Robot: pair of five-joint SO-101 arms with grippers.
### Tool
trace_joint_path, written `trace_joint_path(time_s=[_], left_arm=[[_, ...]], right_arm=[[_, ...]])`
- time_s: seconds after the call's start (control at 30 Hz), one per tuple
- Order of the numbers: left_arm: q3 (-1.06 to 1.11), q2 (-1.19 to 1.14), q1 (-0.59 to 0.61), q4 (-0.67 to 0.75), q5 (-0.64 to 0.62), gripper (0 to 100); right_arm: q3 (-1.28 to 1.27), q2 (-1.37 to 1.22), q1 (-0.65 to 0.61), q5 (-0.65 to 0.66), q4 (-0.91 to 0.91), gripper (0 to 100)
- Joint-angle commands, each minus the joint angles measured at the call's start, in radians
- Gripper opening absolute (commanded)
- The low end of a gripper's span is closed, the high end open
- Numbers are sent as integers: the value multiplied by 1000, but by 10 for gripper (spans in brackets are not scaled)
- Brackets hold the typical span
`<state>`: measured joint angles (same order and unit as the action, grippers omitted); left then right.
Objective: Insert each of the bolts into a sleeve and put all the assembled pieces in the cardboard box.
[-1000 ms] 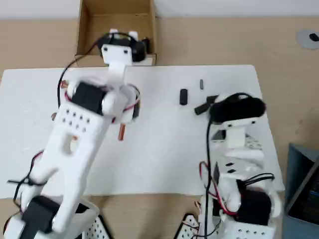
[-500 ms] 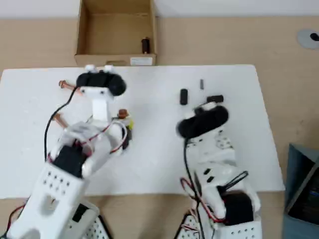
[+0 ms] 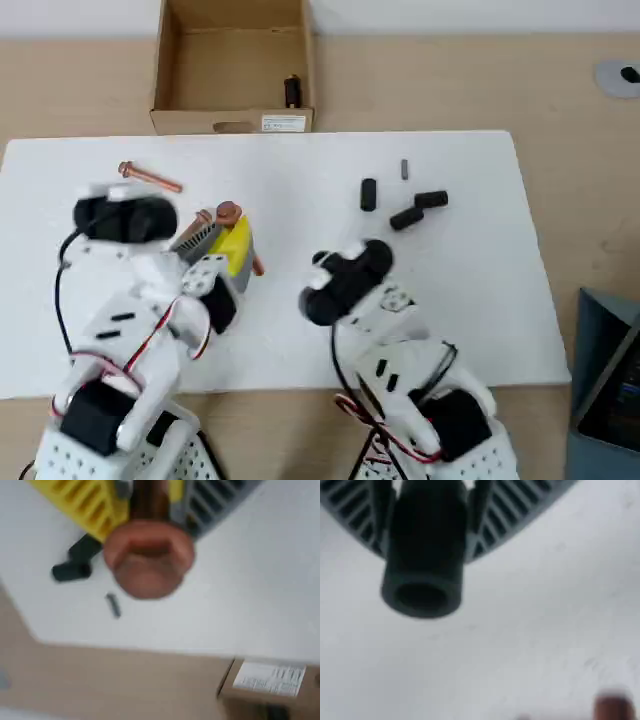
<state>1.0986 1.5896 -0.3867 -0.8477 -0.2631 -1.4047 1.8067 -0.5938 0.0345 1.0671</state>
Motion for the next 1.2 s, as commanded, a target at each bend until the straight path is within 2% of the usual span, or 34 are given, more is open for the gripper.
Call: trace_joint_path(time_s=[0.0,0.13,0.27,0.37,0.57,1.17], left_arm=[[14,117,-9,28,-6,1],[54,231,-9,28,-8,1],[52,239,-3,28,-52,1],[32,236,-20,28,-120,1],[37,236,-48,28,-176,1],[126,236,-40,83,-173,1]], right_arm=[[-13,125,-65,-9,-26,9],[-24,148,-133,-11,-25,9],[-25,153,-179,-11,-26,9],[-25,153,-185,-11,-48,9],[-25,153,-185,-8,-144,9],[-4,153,-260,-5,-146,9]])
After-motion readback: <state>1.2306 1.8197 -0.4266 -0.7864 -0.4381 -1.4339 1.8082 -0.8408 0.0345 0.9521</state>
